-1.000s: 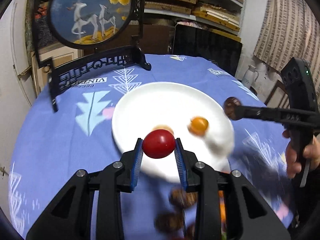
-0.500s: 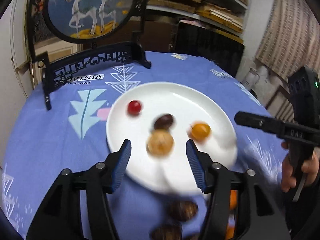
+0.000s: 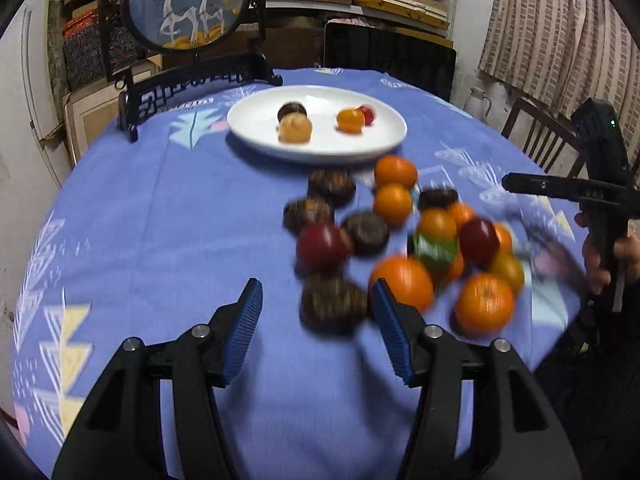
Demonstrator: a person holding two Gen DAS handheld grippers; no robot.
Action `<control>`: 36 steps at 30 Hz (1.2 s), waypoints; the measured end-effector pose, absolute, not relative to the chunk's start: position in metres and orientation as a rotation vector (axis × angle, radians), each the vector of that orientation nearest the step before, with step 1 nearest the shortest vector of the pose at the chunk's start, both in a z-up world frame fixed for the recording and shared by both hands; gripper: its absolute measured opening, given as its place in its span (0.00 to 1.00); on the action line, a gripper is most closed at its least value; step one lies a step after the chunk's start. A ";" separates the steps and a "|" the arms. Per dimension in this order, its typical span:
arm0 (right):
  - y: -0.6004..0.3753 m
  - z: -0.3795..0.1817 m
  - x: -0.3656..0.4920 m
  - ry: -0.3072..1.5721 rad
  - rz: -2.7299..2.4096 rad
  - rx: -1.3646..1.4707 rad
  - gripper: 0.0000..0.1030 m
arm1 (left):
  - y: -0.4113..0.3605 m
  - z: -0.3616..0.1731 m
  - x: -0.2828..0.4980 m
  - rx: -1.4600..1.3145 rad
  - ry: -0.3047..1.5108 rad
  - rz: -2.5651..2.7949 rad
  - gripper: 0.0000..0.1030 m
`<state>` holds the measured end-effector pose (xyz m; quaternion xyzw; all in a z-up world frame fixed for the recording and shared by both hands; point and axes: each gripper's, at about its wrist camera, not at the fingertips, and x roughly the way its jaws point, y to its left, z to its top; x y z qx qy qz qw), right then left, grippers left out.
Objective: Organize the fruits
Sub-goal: 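Carry tomato and date over the white plate and open both tools, then grasp a dark wrinkled dried persimmon with the left tool while the right tool grasps a tangerine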
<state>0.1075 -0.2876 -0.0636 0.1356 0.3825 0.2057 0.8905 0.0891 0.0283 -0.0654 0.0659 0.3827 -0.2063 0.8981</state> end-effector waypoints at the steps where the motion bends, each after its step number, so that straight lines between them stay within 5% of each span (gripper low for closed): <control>1: -0.288 -0.066 0.102 0.800 0.421 0.280 0.52 | 0.029 -0.069 0.085 0.148 0.794 -0.419 0.54; 3: -0.287 -0.069 0.094 0.806 0.414 0.275 0.52 | 0.027 -0.076 0.083 0.167 0.809 -0.406 0.44; 10: -0.281 -0.061 0.075 0.788 0.432 0.250 0.52 | 0.006 -0.091 0.094 0.204 0.798 -0.406 0.43; 13: -0.280 -0.061 0.069 0.795 0.443 0.241 0.52 | 0.006 -0.099 0.105 0.183 0.816 -0.375 0.57; 16: -0.273 -0.065 0.063 0.807 0.466 0.213 0.52 | 0.006 -0.100 0.107 0.180 0.803 -0.368 0.59; 18: -0.267 -0.067 0.061 0.816 0.482 0.190 0.52 | 0.007 -0.099 0.105 0.168 0.792 -0.379 0.44; 32: -0.258 -0.094 0.097 0.902 0.523 0.320 0.56 | 0.033 -0.093 0.086 0.046 0.781 -0.371 0.44; 36: -0.271 -0.105 0.101 0.931 0.590 0.454 0.40 | 0.036 -0.093 0.087 0.033 0.778 -0.365 0.44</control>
